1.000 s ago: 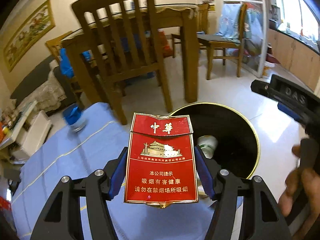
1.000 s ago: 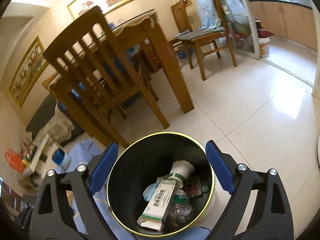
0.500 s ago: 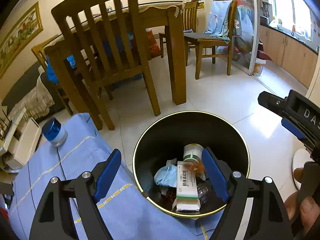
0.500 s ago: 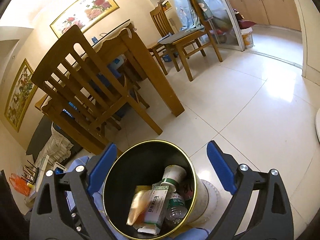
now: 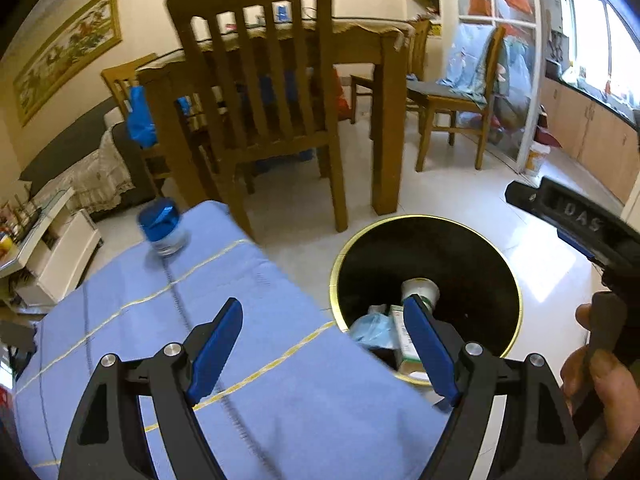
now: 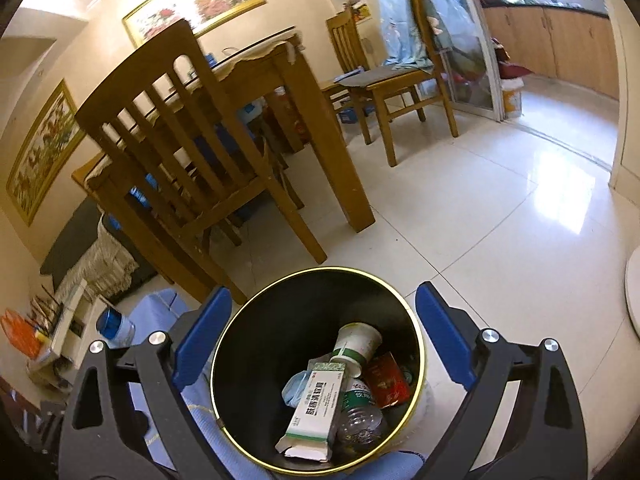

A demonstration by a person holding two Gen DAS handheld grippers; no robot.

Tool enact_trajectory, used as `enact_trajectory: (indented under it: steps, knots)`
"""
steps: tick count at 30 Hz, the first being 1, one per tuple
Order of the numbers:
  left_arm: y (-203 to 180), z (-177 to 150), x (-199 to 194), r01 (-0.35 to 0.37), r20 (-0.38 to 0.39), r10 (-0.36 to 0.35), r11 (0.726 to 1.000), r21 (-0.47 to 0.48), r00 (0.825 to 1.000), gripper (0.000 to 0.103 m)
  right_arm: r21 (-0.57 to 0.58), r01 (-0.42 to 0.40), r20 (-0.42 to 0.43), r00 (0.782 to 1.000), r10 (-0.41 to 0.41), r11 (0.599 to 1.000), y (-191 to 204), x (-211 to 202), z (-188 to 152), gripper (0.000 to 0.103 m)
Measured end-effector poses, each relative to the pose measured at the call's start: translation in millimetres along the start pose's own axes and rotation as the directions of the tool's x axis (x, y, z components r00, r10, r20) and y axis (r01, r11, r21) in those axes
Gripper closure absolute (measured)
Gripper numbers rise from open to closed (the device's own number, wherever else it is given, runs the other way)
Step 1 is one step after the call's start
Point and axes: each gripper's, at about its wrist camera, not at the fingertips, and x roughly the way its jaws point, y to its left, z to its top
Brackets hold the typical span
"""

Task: Collect trash

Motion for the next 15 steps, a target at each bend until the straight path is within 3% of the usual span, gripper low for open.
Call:
enact_trajectory:
  steps: [5, 9, 11, 15]
  knots:
    - [41.7, -13.9, -24.4, -0.069, 0.026, 0.071, 0.995, -0.066, 0.997, 0.019, -0.110, -0.012, -0.016, 1.000, 0.010, 0.994, 43.9, 3.6, -12.9, 0.010]
    - [90.8, -35.6, -48.0, -0.181, 0.014, 0.185, 0.972, -0.152, 0.983, 0.014, -0.231, -0.046, -0.060, 0.998, 0.033, 0.972, 87.2, 11.1, -30.3, 0.007]
    - [116.4, -47.3, -61.1, -0.243, -0.004, 0.246, 0.951, -0.190, 0.969, 0.012, -0.312, -0.079, -0.098, 0.994, 0.051, 0.947, 117.4, 12.2, -45.7, 0.007]
    - [173.2, -80.6, -102.1, -0.401, -0.064, 0.399, 0.876, -0.266, 0.915, 0.007, -0.448, -0.181, -0.133, 0.982, 0.135, 0.875, 180.0, -13.9, -89.4, 0.006]
